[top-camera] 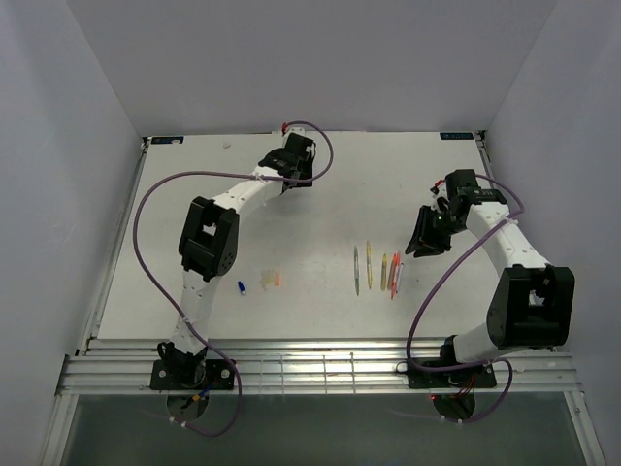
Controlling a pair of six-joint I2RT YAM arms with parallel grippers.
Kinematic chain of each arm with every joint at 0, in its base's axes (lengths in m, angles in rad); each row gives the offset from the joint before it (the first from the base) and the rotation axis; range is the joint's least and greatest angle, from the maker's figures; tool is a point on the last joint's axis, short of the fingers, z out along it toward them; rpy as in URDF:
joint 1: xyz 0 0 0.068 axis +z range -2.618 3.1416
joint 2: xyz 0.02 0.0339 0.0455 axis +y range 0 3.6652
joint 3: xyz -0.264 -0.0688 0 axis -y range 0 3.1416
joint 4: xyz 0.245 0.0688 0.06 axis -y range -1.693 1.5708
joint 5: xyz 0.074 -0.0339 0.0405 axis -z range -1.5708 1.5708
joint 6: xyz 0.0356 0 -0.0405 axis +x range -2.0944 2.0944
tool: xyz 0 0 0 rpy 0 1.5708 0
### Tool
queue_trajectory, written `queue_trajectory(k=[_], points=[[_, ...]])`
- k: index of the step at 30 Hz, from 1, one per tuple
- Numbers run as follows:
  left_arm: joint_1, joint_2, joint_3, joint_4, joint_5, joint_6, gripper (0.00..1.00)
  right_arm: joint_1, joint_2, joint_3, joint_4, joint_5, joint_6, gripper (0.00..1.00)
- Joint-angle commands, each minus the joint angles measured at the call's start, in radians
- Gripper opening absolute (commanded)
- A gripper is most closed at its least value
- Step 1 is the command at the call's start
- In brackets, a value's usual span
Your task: Open the pen caps
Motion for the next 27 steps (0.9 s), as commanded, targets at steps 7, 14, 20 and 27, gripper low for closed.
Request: queue_trajectory(k=[7,14,20,27], points=[[0.055,0.13,0.144,0.205,0.143,0.153,0.69,0.003,0.031,0.035,-0.003,0.021,-0.008,0.35],[0.064,0.197,0.167,0.241,0.163,0.201,0.69,0.003,0.04,-0.009,0.039,0.015,0.004,0.35],[0.067,0.218,0.173,0.271,0.189,0.21,0.68,0.003,0.04,-0.02,0.056,0.019,0.012,0.35],[0.067,0.259,0.21,0.281,0.197,0.207,0.68,0.001,0.031,-0.045,0.065,0.025,0.017,0.35]])
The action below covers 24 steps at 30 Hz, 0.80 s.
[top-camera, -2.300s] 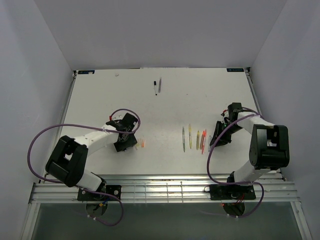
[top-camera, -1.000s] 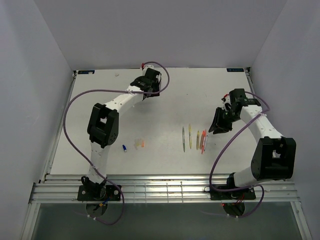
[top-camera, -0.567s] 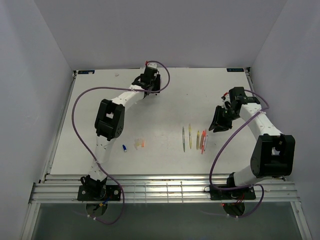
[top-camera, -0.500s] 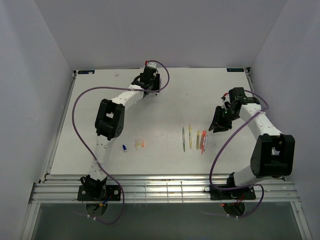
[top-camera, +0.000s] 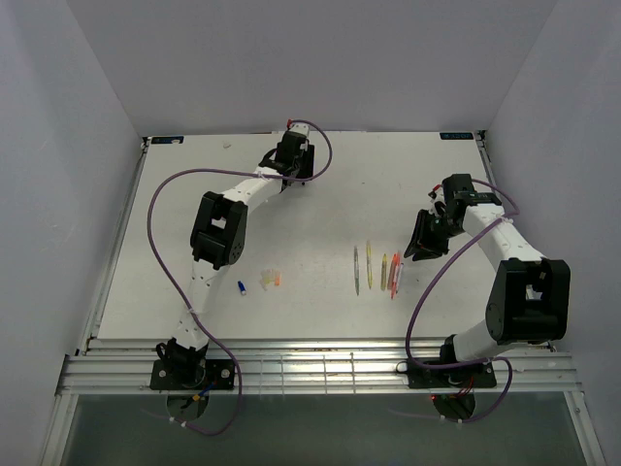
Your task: Open the pen caps
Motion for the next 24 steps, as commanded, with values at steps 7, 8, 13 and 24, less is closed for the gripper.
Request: queue_trajectory(k=[7,8,13,24], points=[[-0.001,0.038,0.052,0.029,-0.007,0.023,0.68,0.0,-0.015,-0.027,0.022,0.01,0.015,0.35],[-0.001,0.043,0.052,0.029,-0.014,0.023,0.68,0.0,-0.015,-0.028,0.023,0.009,0.015,0.35],[-0.001,0.055,0.051,0.032,-0.026,0.023,0.66,0.0,-0.02,-0.047,0.036,0.004,0.017,0.34],[-0.001,0.058,0.008,0.012,-0.017,0.02,0.28,0.0,0.012,-0.022,0.057,0.017,0.028,0.34]])
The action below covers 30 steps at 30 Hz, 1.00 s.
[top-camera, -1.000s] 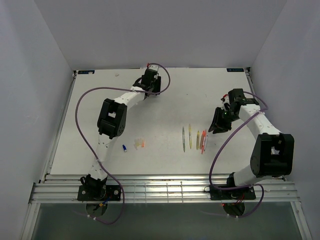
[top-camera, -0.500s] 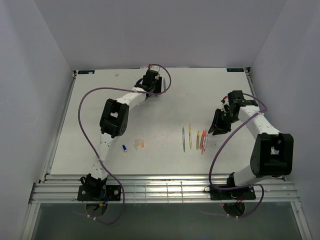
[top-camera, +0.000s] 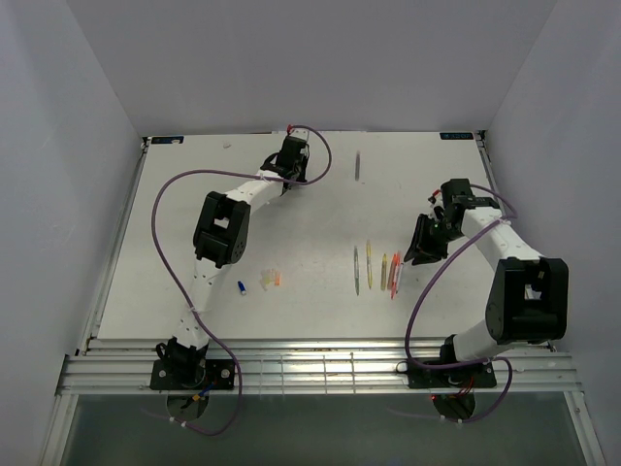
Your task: Open the pen caps
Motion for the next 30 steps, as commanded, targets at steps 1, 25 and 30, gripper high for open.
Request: queue_trajectory(k=[1,25,30], points=[[-0.001,0.002,-0.018,-0.014,0.005,0.002,0.22,-0.001,0.036,0.056,0.038,0.004,0.013,0.34],[0.008,-0.113,-0.156,0.081,0.102,-0.072,0.0,-0.011,0.9,1.045,0.264,0.2,0.019,0.53],[0.008,-0.144,-0.165,0.087,0.134,-0.079,0.0,-0.015,0.919,1.047,0.263,0.233,0.022,0.53]])
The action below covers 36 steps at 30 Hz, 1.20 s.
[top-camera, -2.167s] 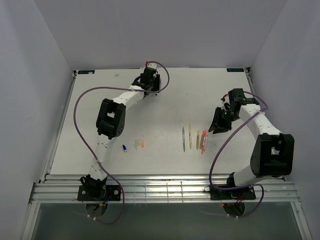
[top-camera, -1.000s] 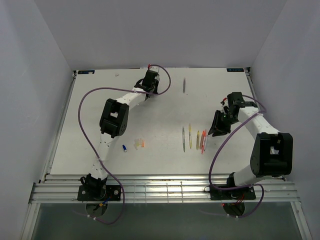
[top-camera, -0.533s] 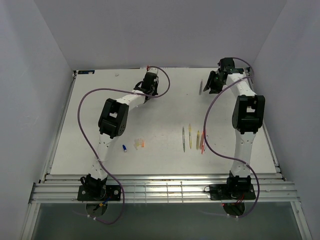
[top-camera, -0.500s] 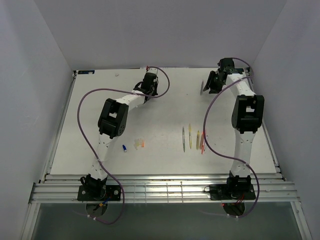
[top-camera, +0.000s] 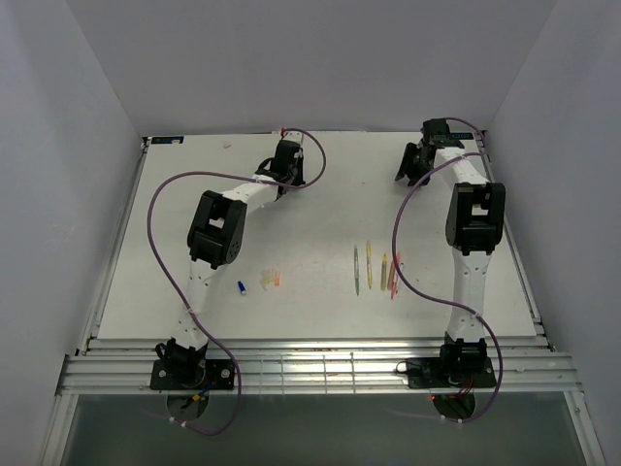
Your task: Open the pen caps
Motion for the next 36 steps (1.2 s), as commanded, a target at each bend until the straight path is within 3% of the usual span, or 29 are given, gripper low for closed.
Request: queue_trajectory(k=[1,6,10,15,19,24,28,31,36], points=[[-0.007,-0.092,-0.021,-0.061,0.073,-0.016,0.0,-0.01,0.019,0.043,0.025,0.045,-0.009,0.52],[-0.007,-0.13,-0.064,-0.035,0.119,-0.036,0.0,-0.013,-0.042,-0.012,0.109,0.022,-0.063,0.5],[-0.007,-0.132,-0.081,-0.032,0.13,-0.05,0.0,-0.028,-0.205,-0.118,0.181,0.274,-0.072,0.52],[-0.007,-0.133,-0.093,-0.018,0.162,-0.087,0.0,-0.097,-0.285,-0.192,0.177,0.322,-0.08,0.54],[-0.007,-0.124,-0.085,-0.012,0.202,-0.104,0.0,-0.143,-0.384,-0.304,0.192,0.385,-0.038,0.46],[-0.007,-0.121,-0.072,-0.019,0.203,-0.095,0.0,-0.24,-0.391,-0.411,0.197,0.323,-0.008,0.5],[-0.007,-0.124,-0.084,-0.018,0.229,-0.113,0.0,-0.309,-0.302,-0.405,0.21,0.168,-0.02,0.6],[-0.007,-0.127,-0.095,-0.013,0.248,-0.128,0.0,-0.33,-0.255,-0.402,0.229,0.142,-0.032,0.66],[-0.008,-0.133,-0.099,-0.01,0.257,-0.127,0.0,-0.354,-0.219,-0.407,0.29,0.057,-0.04,0.68]])
